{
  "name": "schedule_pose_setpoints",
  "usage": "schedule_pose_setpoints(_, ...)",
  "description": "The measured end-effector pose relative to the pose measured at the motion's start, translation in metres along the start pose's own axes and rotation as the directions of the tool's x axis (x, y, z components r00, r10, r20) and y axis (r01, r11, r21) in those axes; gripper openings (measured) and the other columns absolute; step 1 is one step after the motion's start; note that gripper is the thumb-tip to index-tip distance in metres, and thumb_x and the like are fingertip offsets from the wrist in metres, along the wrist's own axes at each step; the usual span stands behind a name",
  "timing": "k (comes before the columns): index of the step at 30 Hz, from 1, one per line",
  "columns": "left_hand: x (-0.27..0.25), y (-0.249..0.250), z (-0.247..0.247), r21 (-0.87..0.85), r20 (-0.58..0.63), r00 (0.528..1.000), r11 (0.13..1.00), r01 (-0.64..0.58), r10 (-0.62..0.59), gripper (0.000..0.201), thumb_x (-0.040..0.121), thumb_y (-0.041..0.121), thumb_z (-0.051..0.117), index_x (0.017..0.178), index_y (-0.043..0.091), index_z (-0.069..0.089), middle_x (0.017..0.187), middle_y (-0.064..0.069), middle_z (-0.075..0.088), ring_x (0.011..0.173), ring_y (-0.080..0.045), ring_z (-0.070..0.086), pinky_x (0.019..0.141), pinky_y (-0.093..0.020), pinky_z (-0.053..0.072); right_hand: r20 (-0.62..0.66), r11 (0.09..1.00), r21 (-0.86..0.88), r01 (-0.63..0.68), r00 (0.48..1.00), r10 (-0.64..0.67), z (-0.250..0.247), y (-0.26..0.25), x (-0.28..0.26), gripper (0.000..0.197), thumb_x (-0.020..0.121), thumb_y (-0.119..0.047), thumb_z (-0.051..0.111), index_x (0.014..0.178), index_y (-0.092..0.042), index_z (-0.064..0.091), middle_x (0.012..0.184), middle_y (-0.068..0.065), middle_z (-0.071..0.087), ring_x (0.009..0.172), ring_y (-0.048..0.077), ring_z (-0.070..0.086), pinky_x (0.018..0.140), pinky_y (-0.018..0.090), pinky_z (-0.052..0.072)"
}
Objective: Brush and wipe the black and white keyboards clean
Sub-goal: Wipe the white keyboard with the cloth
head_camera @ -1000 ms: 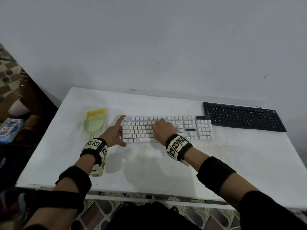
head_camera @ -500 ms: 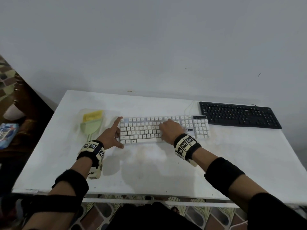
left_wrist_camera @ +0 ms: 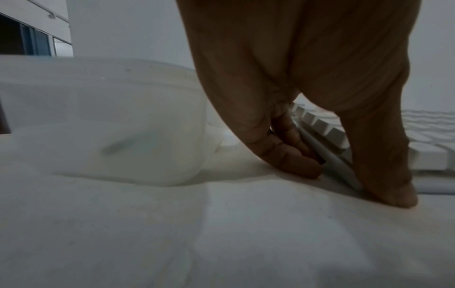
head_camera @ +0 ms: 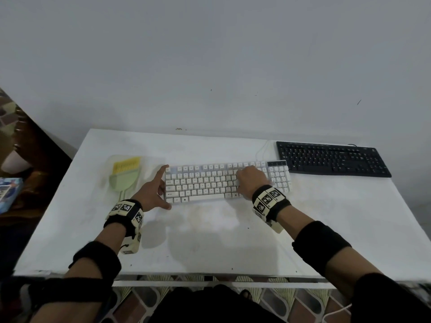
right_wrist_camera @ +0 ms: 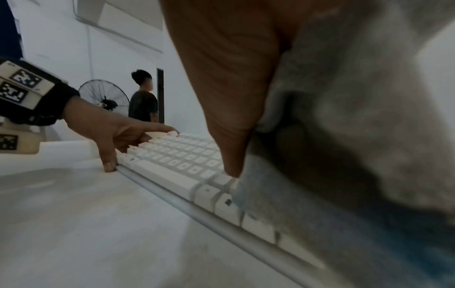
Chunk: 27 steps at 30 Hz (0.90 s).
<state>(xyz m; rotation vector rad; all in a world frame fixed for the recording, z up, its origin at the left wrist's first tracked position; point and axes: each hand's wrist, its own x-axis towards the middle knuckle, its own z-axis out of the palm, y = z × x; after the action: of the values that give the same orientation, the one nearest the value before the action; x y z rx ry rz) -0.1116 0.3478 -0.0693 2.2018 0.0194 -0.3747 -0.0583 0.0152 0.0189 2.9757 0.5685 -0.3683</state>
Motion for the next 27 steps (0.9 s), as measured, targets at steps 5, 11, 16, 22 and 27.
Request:
schedule_pose_setpoints(5, 0.0, 0.002, 0.0, 0.005, 0.004, 1.0, 1.0, 0.007, -0.007, 0.141, 0.062, 0.003, 0.097, 0.153, 0.052, 0.001, 0.098, -0.007, 0.061, 0.087, -0.02, 0.06, 0.074, -0.022, 0.051, -0.037, 0.995, 0.048, 0.082, 0.996, -0.08, 0.001, -0.013, 0.005, 0.01, 0.094, -0.012, 0.056, 0.103, -0.009, 0.061, 0.102, 0.007, 0.064, 0.092, 0.024, 0.063, 0.071, 0.032, 0.051)
schedule_pose_setpoints(11, -0.001, 0.002, 0.001, -0.004, -0.003, 1.0, 1.0, 0.007, -0.007, 0.141, 0.062, 0.002, 0.096, 0.155, 0.051, 0.002, 0.1, -0.008, 0.063, 0.09, -0.021, 0.062, 0.076, -0.024, 0.052, -0.009, 0.998, 0.028, 0.057, 0.998, -0.056, 0.003, -0.007, 0.005, 0.012, 0.094, -0.01, 0.058, 0.106, -0.008, 0.063, 0.102, 0.008, 0.064, 0.094, 0.024, 0.065, 0.082, 0.036, 0.058)
schedule_pose_setpoints(16, 0.001, -0.001, 0.001, 0.007, 0.006, 1.0, 1.0, 0.014, -0.014, 0.142, 0.062, 0.003, 0.097, 0.161, 0.042, 0.003, 0.099, -0.008, 0.061, 0.088, -0.021, 0.061, 0.074, -0.022, 0.052, 0.012, 0.999, 0.012, -0.05, 0.999, 0.05, 0.0, 0.024, 0.003, 0.016, 0.093, -0.011, 0.061, 0.108, -0.008, 0.063, 0.105, 0.008, 0.063, 0.098, 0.025, 0.065, 0.086, 0.037, 0.058)
schedule_pose_setpoints(22, 0.001, 0.001, 0.0, 0.003, 0.007, 1.0, 1.0, 0.011, -0.011, 0.14, 0.062, 0.004, 0.097, 0.15, 0.055, 0.001, 0.099, -0.008, 0.061, 0.089, -0.021, 0.061, 0.074, -0.023, 0.053, -0.055, 0.975, 0.218, 0.033, 0.998, -0.022, 0.01, 0.032, 0.004, 0.012, 0.089, -0.027, 0.055, 0.079, -0.023, 0.06, 0.082, -0.006, 0.063, 0.082, 0.017, 0.063, 0.069, 0.032, 0.056)
schedule_pose_setpoints(27, 0.001, 0.001, 0.001, 0.004, 0.0, 1.0, 1.0, 0.013, -0.013, 0.141, 0.061, 0.002, 0.097, 0.155, 0.05, 0.003, 0.1, -0.008, 0.062, 0.09, -0.022, 0.062, 0.075, -0.025, 0.053, -0.037, 0.974, 0.192, -0.119, 0.991, 0.128, 0.016, 0.065, -0.002, 0.008, 0.089, -0.025, 0.06, 0.084, -0.019, 0.062, 0.087, -0.002, 0.064, 0.083, 0.019, 0.062, 0.068, 0.03, 0.053)
